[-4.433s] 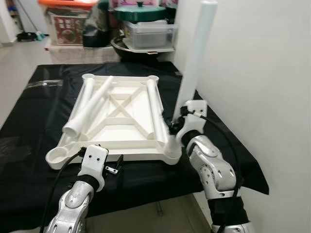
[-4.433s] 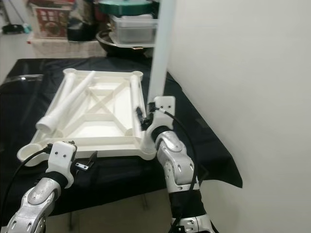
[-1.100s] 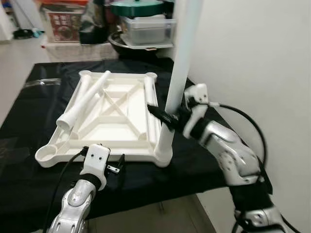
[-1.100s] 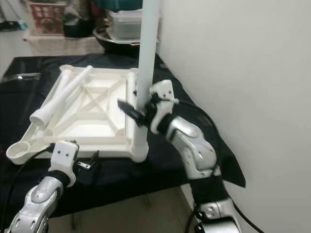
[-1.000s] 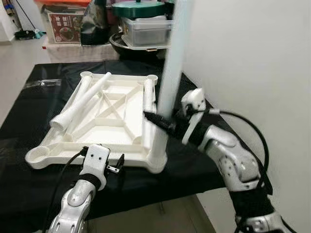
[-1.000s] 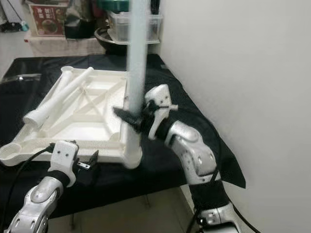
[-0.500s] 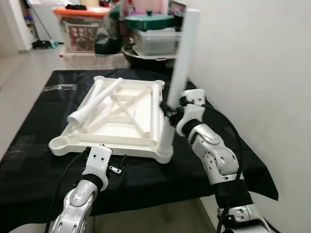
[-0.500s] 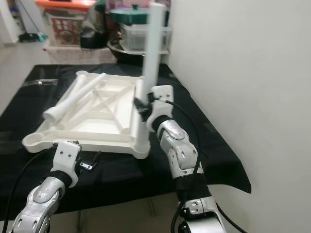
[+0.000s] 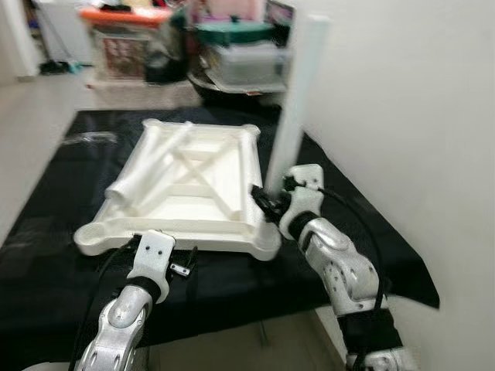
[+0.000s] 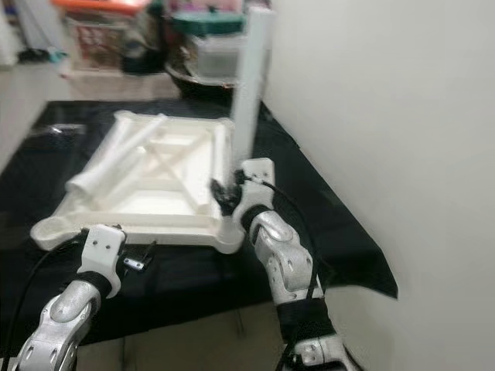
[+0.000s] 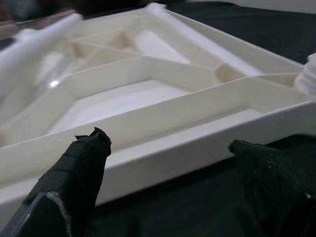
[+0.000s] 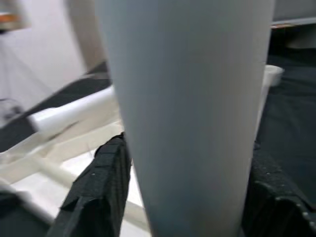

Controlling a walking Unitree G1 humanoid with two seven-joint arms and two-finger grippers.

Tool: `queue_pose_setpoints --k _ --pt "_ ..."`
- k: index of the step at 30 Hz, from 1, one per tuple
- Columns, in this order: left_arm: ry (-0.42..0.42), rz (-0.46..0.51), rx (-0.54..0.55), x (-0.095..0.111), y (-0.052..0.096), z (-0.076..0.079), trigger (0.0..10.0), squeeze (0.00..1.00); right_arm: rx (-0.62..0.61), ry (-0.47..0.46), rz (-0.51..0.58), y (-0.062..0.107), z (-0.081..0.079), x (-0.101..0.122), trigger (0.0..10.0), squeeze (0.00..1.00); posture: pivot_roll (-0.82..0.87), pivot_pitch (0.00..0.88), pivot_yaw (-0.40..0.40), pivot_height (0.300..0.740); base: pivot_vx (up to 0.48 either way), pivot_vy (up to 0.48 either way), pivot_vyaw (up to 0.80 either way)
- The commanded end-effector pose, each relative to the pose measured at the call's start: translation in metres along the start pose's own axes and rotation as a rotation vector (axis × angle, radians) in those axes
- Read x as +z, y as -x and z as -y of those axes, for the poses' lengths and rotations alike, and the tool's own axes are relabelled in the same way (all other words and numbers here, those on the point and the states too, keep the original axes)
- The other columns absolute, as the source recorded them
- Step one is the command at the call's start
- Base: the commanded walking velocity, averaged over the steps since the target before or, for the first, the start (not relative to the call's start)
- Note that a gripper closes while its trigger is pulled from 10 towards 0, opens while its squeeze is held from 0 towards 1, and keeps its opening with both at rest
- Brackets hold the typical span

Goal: Building children table

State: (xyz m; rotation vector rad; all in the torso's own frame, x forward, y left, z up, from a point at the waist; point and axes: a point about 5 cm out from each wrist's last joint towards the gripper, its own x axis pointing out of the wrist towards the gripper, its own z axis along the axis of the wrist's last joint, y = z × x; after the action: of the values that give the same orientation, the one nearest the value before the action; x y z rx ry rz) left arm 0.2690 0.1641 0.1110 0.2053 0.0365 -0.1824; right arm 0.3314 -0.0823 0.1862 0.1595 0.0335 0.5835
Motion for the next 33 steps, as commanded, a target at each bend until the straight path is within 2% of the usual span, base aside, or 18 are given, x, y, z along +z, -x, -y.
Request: queue_pose_setpoints --k 1,3,6,11,12,16,17,18,19,21,22,23,25,26,27,31,32,33 --pt "0.005 -0.003 0.001 -0.002 0.0 0.0 10.0 0.0 0.218 0.009 0.051 -0.002 -0.014 0.015 10.0 0.0 0.12 0.0 -0.077 0.74 0.0 0.0 0.0" --pt "0.008 -0.004 -0.01 -0.002 0.0 0.005 10.0 0.0 0.453 0.044 0.057 0.008 -0.023 0.018 10.0 0.0 0.12 0.0 -0.077 0.74 0.0 0.0 0.0" --pt "0.012 0.0 -0.021 -0.002 0.0 0.009 10.0 0.0 0.56 0.078 0.027 0.015 -0.026 0.013 10.0 0.0 0.13 0.0 -0.082 0.74 0.0 0.0 0.0" --pt "0.01 0.0 -0.013 -0.002 0.0 0.007 10.0 0.0 0.621 0.062 0.003 0.015 -0.032 0.006 10.0 0.0 0.13 0.0 -0.089 0.74 0.0 0.0 0.0" --pt "0.01 -0.001 -0.006 -0.002 0.0 0.005 10.0 0.0 0.62 0.046 -0.002 0.011 -0.034 0.002 8.8 0.0 0.13 0.0 -0.089 0.74 0.0 0.0 0.0" --pt "0.01 -0.002 -0.001 -0.002 0.0 0.004 10.0 0.0 0.615 0.036 -0.006 0.008 -0.035 -0.001 8.8 0.0 0.14 0.0 -0.091 0.74 0.0 0.0 0.0" --pt "0.009 -0.003 -0.003 -0.002 0.001 0.005 10.0 0.0 0.53 0.014 -0.015 0.001 -0.03 -0.004 0.0 0.0 0.14 0.0 -0.092 0.74 0.0 0.0 0.0" --pt "0.009 -0.003 -0.003 -0.002 0.001 0.005 10.0 0.0 0.53 0.014 -0.015 0.001 -0.03 -0.004 0.0 0.0 0.14 0.0 -0.092 0.74 0.0 0.0 0.0" --pt "0.009 -0.003 -0.005 -0.002 0.002 0.006 10.0 0.0 0.339 0.001 -0.037 -0.007 -0.015 -0.009 0.0 0.0 0.14 0.0 -0.092 0.74 0.0 0.0 0.0" --pt "0.009 -0.003 -0.005 -0.002 0.002 0.006 10.0 0.0 0.339 0.001 -0.037 -0.007 -0.015 -0.009 0.0 0.0 0.14 0.0 -0.092 0.74 0.0 0.0 0.0" --pt "0.01 -0.005 -0.004 -0.003 0.004 0.005 10.0 0.0 -0.125 -0.037 -0.082 -0.012 0.023 -0.019 0.0 0.0 0.14 0.0 -0.092 0.74 0.0 0.0 0.0" --pt "0.01 -0.005 -0.004 -0.003 0.004 0.005 10.0 0.0 -0.125 -0.037 -0.082 -0.012 0.023 -0.019 0.0 0.0 0.14 0.0 -0.092 0.74 0.0 0.0 0.0" --pt "0.009 -0.011 0.002 -0.005 0.004 0.003 10.0 0.0 -0.545 -0.049 -0.127 0.003 0.056 -0.029 0.0 0.0 0.13 0.0 -0.088 0.74 0.0 0.0 0.0" --pt "0.009 -0.011 0.002 -0.005 0.004 0.003 10.0 0.0 -0.545 -0.049 -0.127 0.003 0.056 -0.029 0.0 0.0 0.13 0.0 -0.088 0.74 0.0 0.0 0.0" --pt "0.01 -0.013 0.003 -0.006 0.004 0.003 10.0 0.0 -0.653 -0.053 -0.132 0.011 0.062 -0.032 0.0 0.0 0.13 0.0 -0.088 0.74 0.0 0.0 0.0" --pt "0.015 -0.01 -0.003 -0.004 0.003 0.006 10.0 0.0 -0.639 -0.034 -0.102 0.018 0.052 -0.031 0.0 0.0 0.13 0.0 -0.082 0.74 0.0 0.0 0.0" --pt "0.017 -0.008 -0.01 -0.004 0.003 0.008 10.0 0.0 -0.554 -0.01 -0.072 0.018 0.038 -0.025 10.0 0.0 0.12 0.0 -0.076 0.74 0.0 0.0 0.0" --pt "0.017 -0.008 -0.01 -0.004 0.003 0.008 10.0 0.0 -0.554 -0.01 -0.072 0.018 0.038 -0.025 10.0 0.0 0.12 0.0 -0.076 0.74 0.0 0.0 0.0"
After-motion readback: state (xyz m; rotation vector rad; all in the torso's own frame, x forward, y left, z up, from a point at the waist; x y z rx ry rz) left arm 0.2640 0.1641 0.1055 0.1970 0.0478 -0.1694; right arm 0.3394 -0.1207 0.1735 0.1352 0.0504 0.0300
